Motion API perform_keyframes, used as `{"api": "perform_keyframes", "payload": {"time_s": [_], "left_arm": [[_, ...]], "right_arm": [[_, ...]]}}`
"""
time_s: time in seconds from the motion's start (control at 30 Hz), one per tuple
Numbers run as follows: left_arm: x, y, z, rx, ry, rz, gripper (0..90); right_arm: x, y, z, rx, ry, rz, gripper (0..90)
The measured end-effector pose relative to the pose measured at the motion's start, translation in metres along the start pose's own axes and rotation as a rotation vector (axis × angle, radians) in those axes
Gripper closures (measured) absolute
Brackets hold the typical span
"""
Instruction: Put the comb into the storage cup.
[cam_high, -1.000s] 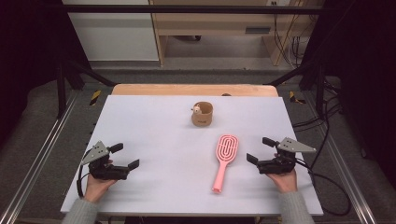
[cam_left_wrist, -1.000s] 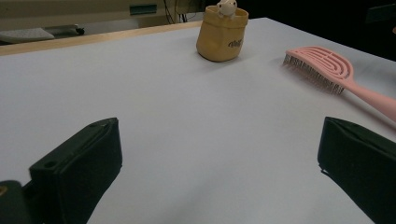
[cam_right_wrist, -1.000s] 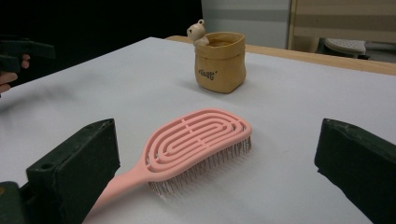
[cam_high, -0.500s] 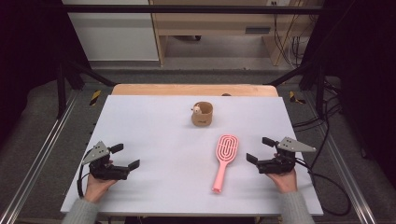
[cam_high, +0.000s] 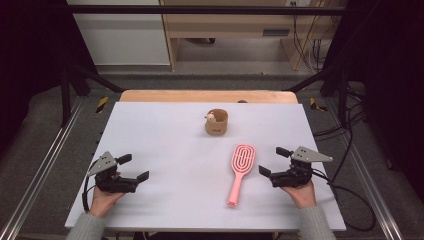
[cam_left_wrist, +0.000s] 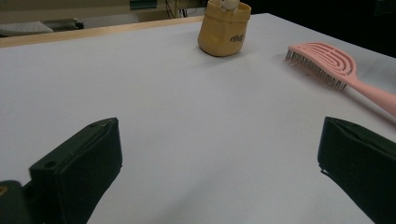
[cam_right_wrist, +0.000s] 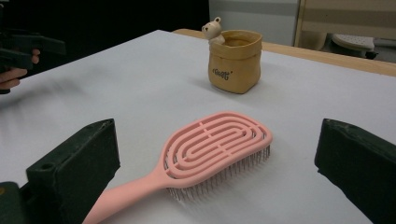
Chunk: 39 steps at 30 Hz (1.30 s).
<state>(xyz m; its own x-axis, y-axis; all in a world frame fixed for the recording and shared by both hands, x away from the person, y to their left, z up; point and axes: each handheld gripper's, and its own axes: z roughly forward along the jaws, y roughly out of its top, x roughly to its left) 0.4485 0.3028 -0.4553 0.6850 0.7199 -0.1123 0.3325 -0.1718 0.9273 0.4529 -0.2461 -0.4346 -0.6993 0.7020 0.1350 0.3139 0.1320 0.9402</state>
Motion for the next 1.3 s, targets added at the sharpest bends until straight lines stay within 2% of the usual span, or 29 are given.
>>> {"api": "perform_keyframes", "payload": {"time_s": [0.27, 0.33, 0.47, 0.67, 0.87, 1.07, 1.13, 1.3], "left_arm": [[0.001, 0.000, 0.000, 0.003, 0.005, -0.003, 0.0], [0.001, 0.000, 0.000, 0.004, 0.004, -0.002, 0.0], [0.001, 0.000, 0.000, 0.006, 0.005, -0.002, 0.0], [0.001, -0.001, 0.000, 0.005, 0.004, -0.002, 0.0], [0.001, -0.001, 0.000, 0.007, 0.005, -0.003, 0.0], [0.001, -0.001, 0.000, 0.007, 0.005, -0.004, 0.0], [0.001, -0.001, 0.000, 0.009, 0.007, -0.004, 0.0], [0.001, -0.001, 0.000, 0.010, 0.007, -0.004, 0.0]], "right_arm": [[0.010, 0.004, 0.005, 0.018, 0.014, -0.017, 1.3], [0.014, 0.005, 0.006, 0.014, 0.028, -0.029, 4.0], [0.016, 0.006, 0.007, 0.010, 0.041, -0.020, 6.4], [0.023, 0.007, 0.011, 0.017, 0.045, -0.030, 14.3], [0.028, 0.008, 0.016, 0.029, 0.050, -0.025, 18.3], [0.036, 0.008, 0.022, 0.064, 0.064, -0.050, 26.5], [0.039, 0.008, 0.025, 0.074, 0.087, -0.054, 32.9], [0.044, 0.008, 0.028, 0.086, 0.104, -0.069, 42.7]]}}
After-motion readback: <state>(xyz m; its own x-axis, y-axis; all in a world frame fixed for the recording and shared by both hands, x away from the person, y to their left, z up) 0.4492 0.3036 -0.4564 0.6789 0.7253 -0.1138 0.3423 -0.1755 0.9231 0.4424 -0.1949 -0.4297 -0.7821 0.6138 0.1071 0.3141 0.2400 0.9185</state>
